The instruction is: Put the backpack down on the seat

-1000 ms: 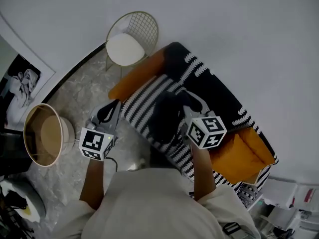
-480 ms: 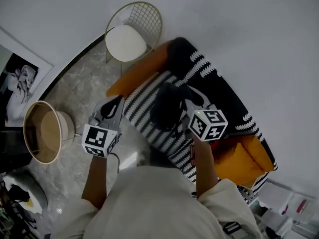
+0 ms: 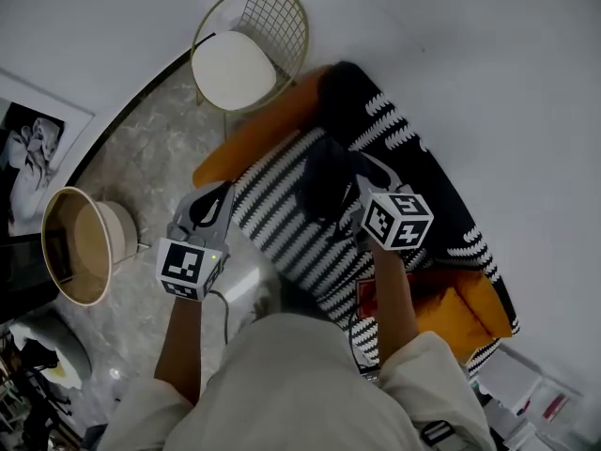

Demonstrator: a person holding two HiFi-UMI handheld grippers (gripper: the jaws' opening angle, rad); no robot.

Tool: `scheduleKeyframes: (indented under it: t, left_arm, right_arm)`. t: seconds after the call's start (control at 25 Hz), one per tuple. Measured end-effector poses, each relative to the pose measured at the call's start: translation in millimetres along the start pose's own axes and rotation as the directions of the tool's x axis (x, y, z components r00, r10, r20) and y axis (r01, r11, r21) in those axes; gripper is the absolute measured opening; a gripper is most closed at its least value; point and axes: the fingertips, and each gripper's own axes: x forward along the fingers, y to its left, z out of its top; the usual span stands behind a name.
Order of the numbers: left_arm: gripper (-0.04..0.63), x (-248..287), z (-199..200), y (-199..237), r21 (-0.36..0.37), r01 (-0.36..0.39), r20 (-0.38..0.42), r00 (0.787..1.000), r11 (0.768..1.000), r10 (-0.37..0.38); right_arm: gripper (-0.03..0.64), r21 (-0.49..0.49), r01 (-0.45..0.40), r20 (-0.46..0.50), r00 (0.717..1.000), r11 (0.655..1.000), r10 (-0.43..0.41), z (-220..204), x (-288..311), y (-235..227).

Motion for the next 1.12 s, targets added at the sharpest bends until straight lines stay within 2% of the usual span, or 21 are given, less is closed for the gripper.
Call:
scheduleKeyframes:
  t: [0.28, 0.8, 0.96, 1.12]
  left_arm:
    - [0.003, 35, -17, 15, -0.018, -0.007, -0.054, 0.999, 1.000, 0.006]
    - [0.003, 62, -45, 9, -0.027, -0.011, -0.109, 0.994, 1.000, 0.008]
    - [0.003, 63, -53, 11, -0.028, -0.027, -0.122, 0.992, 0.999, 0.023]
    - [0.003, 62, -58, 16, -0.032, -0.034, -0.131, 0.991, 0.999, 0.029]
  right_arm:
    - [0.005, -0.060, 0.024, -0.068, 0.997, 0.998, -0.028, -15, 54, -44]
    - [0.005, 0.005, 0.055, -0.172, 0.984, 0.998, -0.053, -66, 114, -107]
    - [0.005, 0.083, 0.082, -0.165, 0.984, 0.993, -0.068, -77, 127, -119]
    - [0.006, 0.189, 0.133, -0.151, 0.983, 0.973, -0.105, -81, 140, -131]
